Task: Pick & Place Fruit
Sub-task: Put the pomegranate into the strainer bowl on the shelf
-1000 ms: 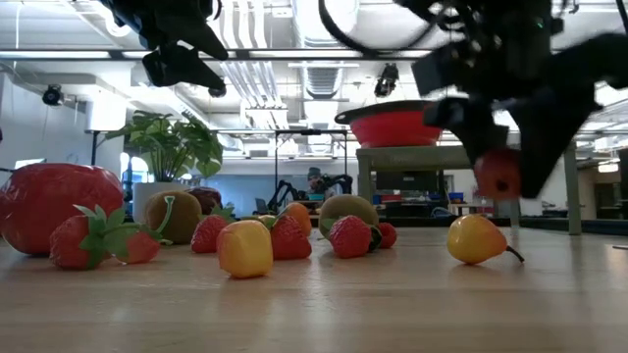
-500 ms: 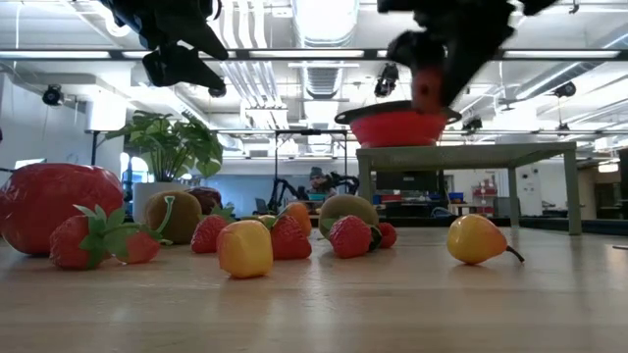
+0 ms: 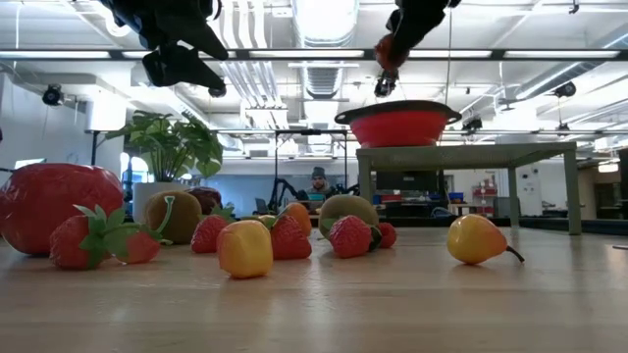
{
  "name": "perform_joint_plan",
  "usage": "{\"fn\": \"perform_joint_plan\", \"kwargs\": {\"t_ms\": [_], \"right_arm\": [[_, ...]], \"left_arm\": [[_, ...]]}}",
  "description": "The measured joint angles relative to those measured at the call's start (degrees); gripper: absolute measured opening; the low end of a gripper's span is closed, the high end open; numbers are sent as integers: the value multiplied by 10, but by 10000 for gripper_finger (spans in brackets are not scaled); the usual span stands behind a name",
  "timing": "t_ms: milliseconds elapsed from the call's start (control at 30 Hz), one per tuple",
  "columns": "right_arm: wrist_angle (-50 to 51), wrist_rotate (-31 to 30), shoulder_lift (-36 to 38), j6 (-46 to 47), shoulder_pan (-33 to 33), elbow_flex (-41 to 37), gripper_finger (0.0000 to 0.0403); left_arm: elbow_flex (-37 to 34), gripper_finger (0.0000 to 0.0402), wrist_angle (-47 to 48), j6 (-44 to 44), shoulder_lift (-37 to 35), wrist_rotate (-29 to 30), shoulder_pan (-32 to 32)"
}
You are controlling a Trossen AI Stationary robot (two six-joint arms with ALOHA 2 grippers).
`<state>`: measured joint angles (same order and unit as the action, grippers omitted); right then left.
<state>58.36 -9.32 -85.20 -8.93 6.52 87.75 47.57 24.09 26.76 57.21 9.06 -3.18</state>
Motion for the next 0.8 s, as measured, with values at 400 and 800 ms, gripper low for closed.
{"fn": "perform_joint_plan", "kwargs": {"t_ms": [400,800], "right_arm": [[-122,12,-15,-37,179,1,206],[-145,51,-75,-33,287,1,199]], "left_arm": [[0,273,0,0,0,0,0],[0,273,0,0,0,0,0]]}}
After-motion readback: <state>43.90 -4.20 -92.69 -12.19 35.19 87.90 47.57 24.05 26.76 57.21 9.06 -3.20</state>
